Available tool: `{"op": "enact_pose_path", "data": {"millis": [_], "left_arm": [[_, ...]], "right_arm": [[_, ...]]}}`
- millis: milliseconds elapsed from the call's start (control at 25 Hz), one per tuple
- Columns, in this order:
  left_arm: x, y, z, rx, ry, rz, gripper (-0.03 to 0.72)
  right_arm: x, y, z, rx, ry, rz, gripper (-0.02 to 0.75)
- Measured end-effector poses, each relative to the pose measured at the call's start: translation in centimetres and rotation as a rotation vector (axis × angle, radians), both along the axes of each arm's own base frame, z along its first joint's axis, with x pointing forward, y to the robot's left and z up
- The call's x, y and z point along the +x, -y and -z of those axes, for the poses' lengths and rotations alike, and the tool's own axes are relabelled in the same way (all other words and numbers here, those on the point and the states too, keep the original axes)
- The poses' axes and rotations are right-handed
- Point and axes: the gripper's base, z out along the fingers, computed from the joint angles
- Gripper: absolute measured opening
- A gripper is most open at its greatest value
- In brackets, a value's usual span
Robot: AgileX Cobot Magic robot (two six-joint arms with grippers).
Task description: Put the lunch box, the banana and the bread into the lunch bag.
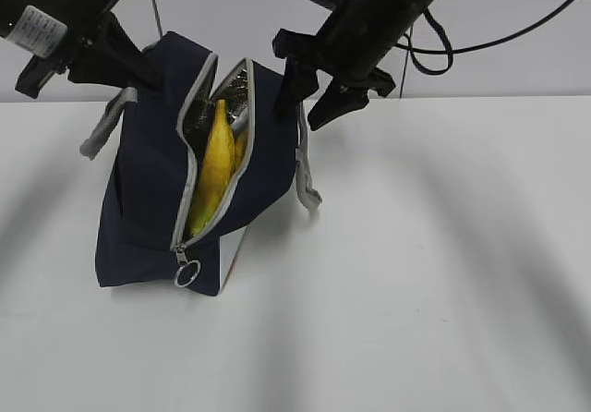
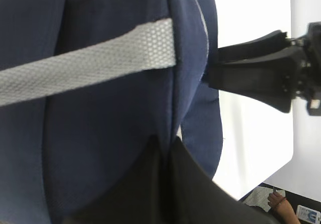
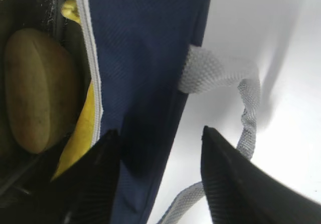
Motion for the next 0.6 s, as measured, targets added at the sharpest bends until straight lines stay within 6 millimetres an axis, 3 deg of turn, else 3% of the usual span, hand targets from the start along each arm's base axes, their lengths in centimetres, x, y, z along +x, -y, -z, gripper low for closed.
{"op": "enact_pose_path", "data": {"millis": [120, 240, 320, 480, 600], "left_arm": [[0.0, 0.0, 0.0, 0.0, 0.0, 0.0, -0.003], [0.0, 0.0, 0.0, 0.0, 0.0, 0.0, -0.003], [0.0, 0.0, 0.0, 0.0, 0.0, 0.0, -0.003], [0.0, 0.0, 0.0, -0.003, 0.0, 0.0, -0.003], [0.0, 0.2, -0.2, -0.034, 0.001, -0.001, -0.003]], "right_arm": [[0.2, -0.3, 0.8, 0.021, -0.026, 0.003, 0.312], [0.3, -0.4, 1.1, 0.028, -0.035, 0.003, 0.106], [0.3, -0.4, 1.1, 0.033, -0.029, -0.006, 0.022], [0.2, -0.5, 0.7, 0.047, -0.013, -0.024, -0.005], [-0.1, -0.4, -1.0, 0.06, 0.031, -0.032, -0.006]]}}
